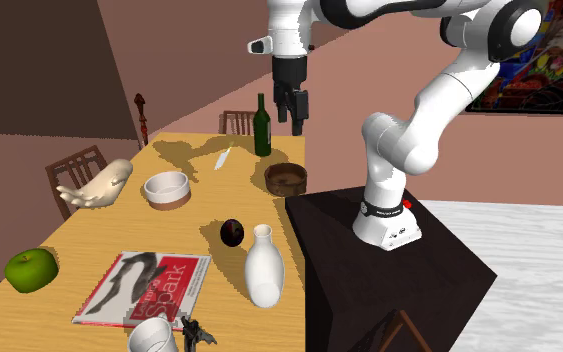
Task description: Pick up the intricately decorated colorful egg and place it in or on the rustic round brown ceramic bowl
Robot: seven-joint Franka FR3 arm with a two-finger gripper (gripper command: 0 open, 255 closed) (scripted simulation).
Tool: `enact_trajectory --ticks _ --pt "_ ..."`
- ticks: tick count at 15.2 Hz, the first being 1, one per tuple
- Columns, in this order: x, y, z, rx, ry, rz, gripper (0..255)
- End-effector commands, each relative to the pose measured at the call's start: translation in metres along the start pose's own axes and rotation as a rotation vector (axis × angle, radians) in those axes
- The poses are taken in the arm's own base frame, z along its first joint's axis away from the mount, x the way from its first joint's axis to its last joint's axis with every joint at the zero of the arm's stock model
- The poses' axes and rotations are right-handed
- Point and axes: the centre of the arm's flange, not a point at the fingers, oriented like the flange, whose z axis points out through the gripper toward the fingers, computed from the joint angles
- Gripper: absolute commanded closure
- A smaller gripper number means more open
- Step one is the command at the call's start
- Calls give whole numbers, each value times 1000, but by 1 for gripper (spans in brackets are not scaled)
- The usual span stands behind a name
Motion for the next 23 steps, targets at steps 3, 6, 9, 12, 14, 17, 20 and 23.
enact_trajectory --ticks 3,6,9,12,14,17,20,23 --pt "8 7 24 -10 5 -12 0" --pt "21 17 59 -24 12 -30 0" --pt "34 27 93 -39 19 -49 0" --pt "47 38 128 -53 26 -67 0" --pt "56 45 151 -63 30 -79 0" --pt "70 56 185 -77 37 -97 0" --pt "85 68 219 -92 44 -115 0" --pt "100 79 253 -106 51 -134 0"
